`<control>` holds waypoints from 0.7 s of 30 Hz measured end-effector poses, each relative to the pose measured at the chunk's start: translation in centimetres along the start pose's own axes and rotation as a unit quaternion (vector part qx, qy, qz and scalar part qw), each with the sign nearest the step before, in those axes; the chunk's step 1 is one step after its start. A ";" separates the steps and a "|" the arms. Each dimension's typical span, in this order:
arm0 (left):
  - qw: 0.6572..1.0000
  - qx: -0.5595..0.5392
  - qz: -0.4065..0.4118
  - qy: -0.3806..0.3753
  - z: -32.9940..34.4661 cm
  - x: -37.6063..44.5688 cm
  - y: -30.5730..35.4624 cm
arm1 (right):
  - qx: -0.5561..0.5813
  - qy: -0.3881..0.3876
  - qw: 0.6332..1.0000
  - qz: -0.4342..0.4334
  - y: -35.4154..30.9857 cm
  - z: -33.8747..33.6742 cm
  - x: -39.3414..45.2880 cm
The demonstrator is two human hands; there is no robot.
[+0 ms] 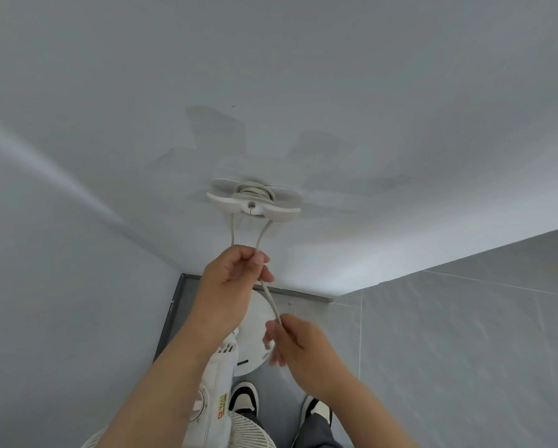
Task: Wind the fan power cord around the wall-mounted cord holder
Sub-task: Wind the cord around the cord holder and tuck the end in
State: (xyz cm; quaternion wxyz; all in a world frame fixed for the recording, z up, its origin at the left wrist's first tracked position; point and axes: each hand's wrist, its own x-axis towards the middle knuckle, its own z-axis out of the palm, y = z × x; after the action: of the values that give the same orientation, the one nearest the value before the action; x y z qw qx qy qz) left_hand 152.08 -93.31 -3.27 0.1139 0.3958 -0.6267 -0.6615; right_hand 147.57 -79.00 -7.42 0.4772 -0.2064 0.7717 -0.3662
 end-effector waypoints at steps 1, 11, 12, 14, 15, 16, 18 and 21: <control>1.000 -0.020 -0.003 0.018 -0.2 0.2 0.0 | 0.003 0.002 1.000 0.007 0.4 -0.1 -0.3; 0.974 -0.203 -0.098 0.032 -3.2 2.7 2.4 | 0.100 0.057 0.993 -0.015 0.9 -2.5 -0.5; 0.971 -0.212 -0.104 0.026 -3.2 2.7 2.6 | 0.106 0.069 0.992 -0.021 0.8 -2.6 -0.5; 0.972 -0.207 -0.107 0.025 -3.2 2.7 2.7 | 0.122 0.089 0.988 -0.033 0.3 -2.7 -0.4; 0.974 -0.195 -0.108 0.029 -3.2 2.6 2.7 | 0.126 0.098 0.987 -0.036 0.1 -2.8 -0.4; 0.976 -0.185 -0.110 0.035 -3.1 2.5 2.7 | 0.130 0.104 0.985 -0.040 -0.1 -2.7 -0.5; 0.976 -0.174 -0.123 0.039 -3.0 2.4 2.6 | 0.136 0.110 0.983 -0.045 -0.5 -2.6 -0.8; 0.975 -0.151 -0.163 0.028 -3.1 2.4 2.4 | 0.136 0.116 0.983 -0.051 -1.2 -2.4 -0.9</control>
State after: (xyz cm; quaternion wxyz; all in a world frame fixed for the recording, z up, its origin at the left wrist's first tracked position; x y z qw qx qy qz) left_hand 151.69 -97.58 -1.71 0.0808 0.4895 -0.4428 -0.7469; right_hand 145.81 -78.28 -5.28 0.3885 -0.1346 0.7535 -0.5129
